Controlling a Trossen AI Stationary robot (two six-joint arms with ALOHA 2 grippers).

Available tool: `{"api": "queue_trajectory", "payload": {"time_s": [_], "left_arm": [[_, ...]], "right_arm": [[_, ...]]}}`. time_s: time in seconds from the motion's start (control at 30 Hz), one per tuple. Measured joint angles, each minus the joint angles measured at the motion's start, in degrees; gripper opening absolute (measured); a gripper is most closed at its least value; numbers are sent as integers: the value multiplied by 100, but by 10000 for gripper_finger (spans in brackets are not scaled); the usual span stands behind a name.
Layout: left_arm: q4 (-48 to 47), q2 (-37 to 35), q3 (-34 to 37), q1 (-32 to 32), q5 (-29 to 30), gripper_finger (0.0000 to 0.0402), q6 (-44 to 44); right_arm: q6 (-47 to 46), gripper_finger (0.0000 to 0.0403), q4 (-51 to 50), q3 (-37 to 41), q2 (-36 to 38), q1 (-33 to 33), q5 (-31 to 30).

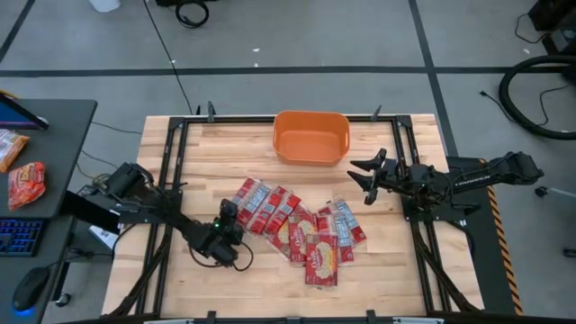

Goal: Sort popcorn bags into baskets
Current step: Put the red popcorn bag into the orange bin

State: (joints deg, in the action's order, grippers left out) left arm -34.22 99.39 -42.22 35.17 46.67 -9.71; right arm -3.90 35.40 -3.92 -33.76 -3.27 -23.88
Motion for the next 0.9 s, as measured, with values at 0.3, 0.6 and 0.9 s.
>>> {"api": "queue_trajectory", "payload": {"time_s": [0.3, 0.6, 0.9], "left_arm": [[-636, -50, -332, -44, -36, 12, -474], [-1947, -595, -1789, -612, -298, 12, 111], [-893, -817, -2984, -1321, 295, 12, 3079]], "right_arm": [[-63, 180, 10, 0, -4, 0, 173], [-63, 180, 13, 0, -4, 0, 203], [-59, 180, 196, 0, -52, 0, 145]]}}
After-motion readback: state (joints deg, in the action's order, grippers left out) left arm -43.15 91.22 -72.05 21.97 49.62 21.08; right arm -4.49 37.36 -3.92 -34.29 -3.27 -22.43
